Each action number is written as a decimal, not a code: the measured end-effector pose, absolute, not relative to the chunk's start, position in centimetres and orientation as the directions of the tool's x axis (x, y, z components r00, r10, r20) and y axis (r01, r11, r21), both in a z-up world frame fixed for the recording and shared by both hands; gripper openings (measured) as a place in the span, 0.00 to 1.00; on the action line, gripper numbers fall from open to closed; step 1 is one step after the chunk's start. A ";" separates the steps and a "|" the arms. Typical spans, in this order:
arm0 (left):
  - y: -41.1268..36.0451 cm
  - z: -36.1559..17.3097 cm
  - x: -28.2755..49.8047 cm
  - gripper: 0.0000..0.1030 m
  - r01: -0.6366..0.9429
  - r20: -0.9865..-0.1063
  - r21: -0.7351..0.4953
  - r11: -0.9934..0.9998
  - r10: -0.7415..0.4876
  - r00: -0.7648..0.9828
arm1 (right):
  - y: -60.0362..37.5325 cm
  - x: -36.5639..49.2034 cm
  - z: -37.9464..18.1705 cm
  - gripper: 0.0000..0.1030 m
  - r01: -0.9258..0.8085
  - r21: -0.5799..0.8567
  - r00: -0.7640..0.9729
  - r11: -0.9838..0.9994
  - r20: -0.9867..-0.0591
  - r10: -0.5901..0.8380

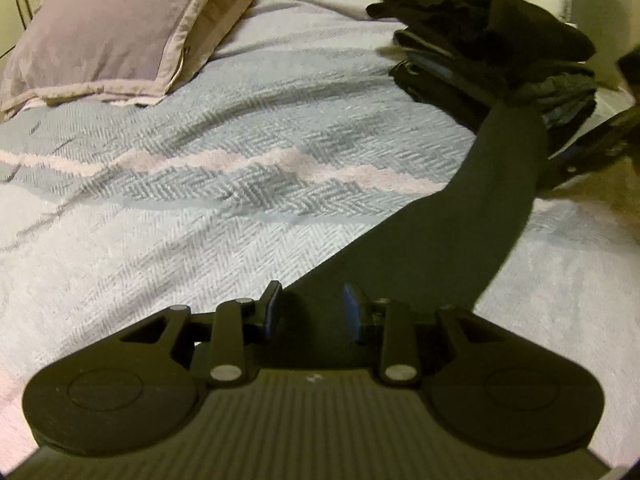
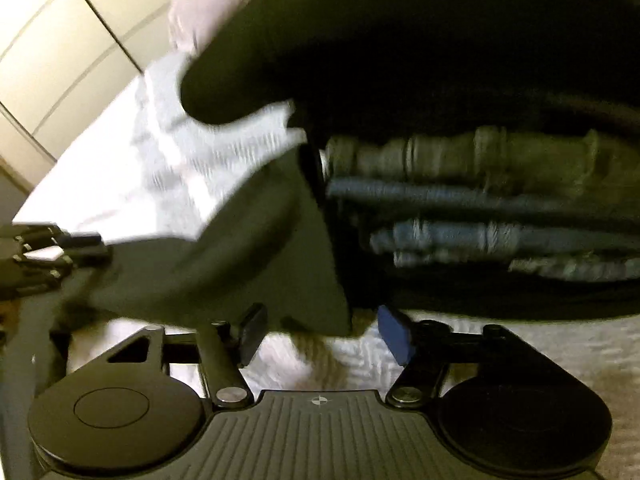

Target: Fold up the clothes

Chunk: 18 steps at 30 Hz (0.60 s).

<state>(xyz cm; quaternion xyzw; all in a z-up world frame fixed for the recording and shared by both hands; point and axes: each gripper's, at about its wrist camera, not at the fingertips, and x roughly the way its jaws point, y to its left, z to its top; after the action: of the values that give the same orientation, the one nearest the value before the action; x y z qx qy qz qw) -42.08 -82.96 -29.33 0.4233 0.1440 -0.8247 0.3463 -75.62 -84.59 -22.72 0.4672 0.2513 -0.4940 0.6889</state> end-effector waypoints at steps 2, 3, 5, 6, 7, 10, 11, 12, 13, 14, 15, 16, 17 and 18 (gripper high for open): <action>-81.8 -28.7 -42.0 0.27 0.663 -0.785 0.061 -0.747 -0.446 -0.430 | -85.2 -76.6 -22.3 0.11 0.877 0.480 0.426 -0.029 -0.803 -0.418; -81.2 -28.4 -42.0 0.27 0.642 -0.780 0.064 -0.764 -0.440 -0.446 | -85.2 -77.3 -21.7 0.06 0.831 0.550 0.471 -0.079 -0.773 -0.425; -79.9 -28.1 -42.6 0.28 0.584 -0.773 0.069 -0.809 -0.414 -0.482 | -85.3 -78.5 -20.3 0.05 0.725 0.669 0.548 -0.165 -0.705 -0.450; -79.3 -28.1 -43.0 0.28 0.555 -0.770 0.074 -0.828 -0.401 -0.496 | -85.5 -78.9 -19.6 0.05 0.679 0.710 0.573 -0.187 -0.671 -0.470; -78.9 -28.4 -43.6 0.28 0.532 -0.774 0.087 -0.842 -0.393 -0.496 | -85.8 -79.2 -19.0 0.05 0.644 0.738 0.587 -0.200 -0.645 -0.490; -78.1 -29.4 -45.5 0.28 0.475 -0.785 0.118 -0.872 -0.374 -0.493 | -86.6 -79.4 -17.8 0.05 0.610 0.769 0.593 -0.191 -0.603 -0.533; -78.0 -29.7 -46.1 0.28 0.464 -0.788 0.123 -0.877 -0.370 -0.491 | -86.6 -79.4 -17.7 0.05 0.599 0.778 0.597 -0.189 -0.591 -0.543; -78.1 -30.0 -46.5 0.28 0.460 -0.788 0.120 -0.880 -0.366 -0.495 | -86.6 -79.3 -17.5 0.05 0.588 0.787 0.600 -0.185 -0.578 -0.553; -78.2 -30.2 -46.8 0.28 0.460 -0.788 0.117 -0.880 -0.364 -0.496 | -86.6 -79.3 -17.4 0.05 0.577 0.795 0.599 -0.186 -0.567 -0.565; -78.5 -30.4 -47.1 0.28 0.472 -0.788 0.115 -0.874 -0.369 -0.492 | -86.3 -79.3 -17.3 0.05 0.567 0.802 0.594 -0.190 -0.557 -0.580; -78.9 -30.5 -47.3 0.28 0.484 -0.788 0.113 -0.867 -0.375 -0.487 | -86.1 -79.4 -17.3 0.05 0.554 0.810 0.590 -0.194 -0.546 -0.595; -79.4 -30.6 -47.3 0.27 0.501 -0.788 0.111 -0.858 -0.383 -0.482 | -85.8 -79.5 -17.3 0.05 0.537 0.820 0.588 -0.198 -0.532 -0.609; -80.0 -30.6 -47.3 0.25 0.521 -0.785 0.101 -0.848 -0.390 -0.482 | -85.6 -79.6 -17.3 0.05 0.536 0.821 0.584 -0.194 -0.528 -0.616; -80.6 -30.7 -47.2 0.25 0.540 -0.783 0.084 -0.837 -0.391 -0.483 | -85.5 -79.5 -17.3 0.05 0.556 0.811 0.578 -0.183 -0.535 -0.616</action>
<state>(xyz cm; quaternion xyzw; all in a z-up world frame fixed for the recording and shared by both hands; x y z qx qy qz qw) -47.24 -80.62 -30.65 0.4296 0.0869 -0.8568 0.2715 -79.46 -85.52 -17.30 0.6173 -0.0243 -0.4587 0.6387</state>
